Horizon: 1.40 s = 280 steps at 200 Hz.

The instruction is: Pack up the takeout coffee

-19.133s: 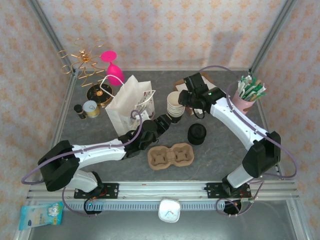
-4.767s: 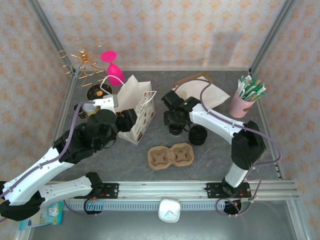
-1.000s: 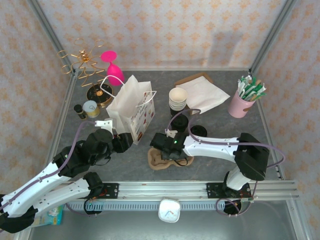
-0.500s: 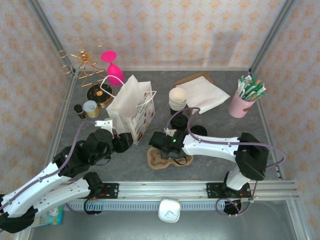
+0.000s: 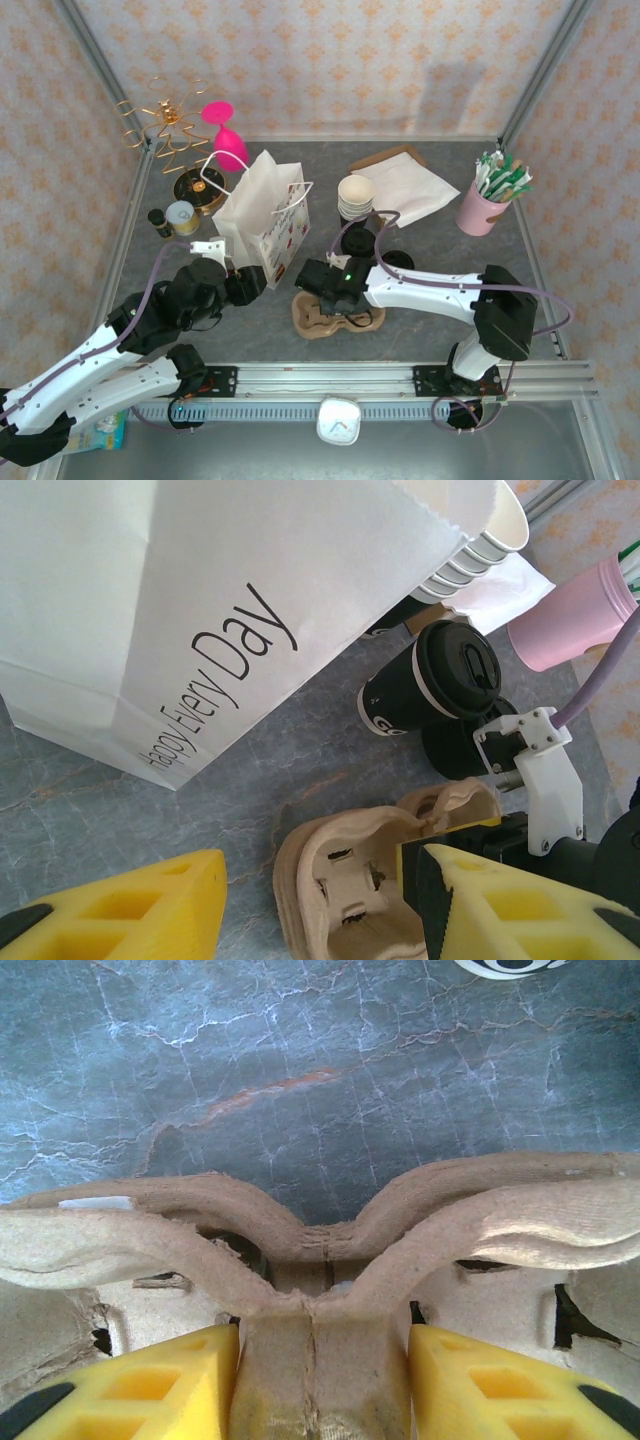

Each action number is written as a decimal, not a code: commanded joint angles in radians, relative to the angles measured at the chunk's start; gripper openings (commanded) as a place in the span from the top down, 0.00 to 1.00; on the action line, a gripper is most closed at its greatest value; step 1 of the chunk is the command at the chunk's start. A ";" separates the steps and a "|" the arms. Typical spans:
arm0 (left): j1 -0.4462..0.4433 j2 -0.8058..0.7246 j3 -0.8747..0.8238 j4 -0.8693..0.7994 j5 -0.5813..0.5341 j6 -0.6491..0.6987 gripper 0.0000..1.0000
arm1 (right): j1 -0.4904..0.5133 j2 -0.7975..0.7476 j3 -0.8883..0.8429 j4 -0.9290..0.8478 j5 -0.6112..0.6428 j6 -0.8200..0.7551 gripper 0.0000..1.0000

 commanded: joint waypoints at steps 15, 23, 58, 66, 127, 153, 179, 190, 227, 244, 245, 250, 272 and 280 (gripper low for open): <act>0.004 -0.001 0.020 -0.013 -0.028 -0.001 0.45 | -0.008 -0.055 0.017 -0.036 0.019 -0.007 0.54; 0.005 0.000 0.024 -0.015 -0.029 -0.001 0.45 | -0.012 -0.065 0.014 -0.035 0.018 -0.009 0.55; 0.005 0.000 0.037 -0.022 -0.031 -0.001 0.45 | -0.029 -0.104 0.001 -0.049 0.011 -0.020 0.56; 0.005 -0.001 0.039 -0.023 -0.033 -0.002 0.45 | -0.033 -0.112 0.003 -0.056 0.010 -0.024 0.56; 0.005 0.020 0.092 -0.043 -0.055 0.010 0.44 | -0.067 -0.204 0.020 -0.071 0.000 -0.046 0.56; 0.005 0.029 0.124 -0.059 -0.067 0.016 0.44 | -0.093 -0.257 0.022 -0.070 0.007 -0.061 0.56; 0.005 0.029 0.146 -0.061 -0.067 0.016 0.44 | -0.113 -0.304 0.028 -0.068 0.016 -0.082 0.57; 0.005 0.027 0.155 -0.065 -0.074 0.016 0.44 | -0.120 -0.314 0.036 -0.071 0.016 -0.089 0.57; 0.005 0.030 0.202 -0.080 -0.093 0.017 0.44 | -0.149 -0.342 0.082 -0.086 0.005 -0.123 0.57; 0.005 0.034 0.223 -0.088 -0.106 0.017 0.44 | -0.176 -0.357 0.108 -0.095 0.000 -0.145 0.57; 0.005 0.034 0.225 -0.089 -0.107 0.017 0.44 | -0.178 -0.357 0.110 -0.095 -0.001 -0.146 0.57; 0.005 0.038 0.232 -0.095 -0.113 0.016 0.44 | -0.190 -0.363 0.117 -0.095 -0.008 -0.155 0.57; 0.005 0.050 0.264 -0.119 -0.146 0.003 0.44 | -0.242 -0.383 0.154 -0.098 -0.034 -0.193 0.57; 0.005 0.052 0.275 -0.121 -0.160 -0.004 0.44 | -0.260 -0.383 0.175 -0.106 -0.035 -0.209 0.57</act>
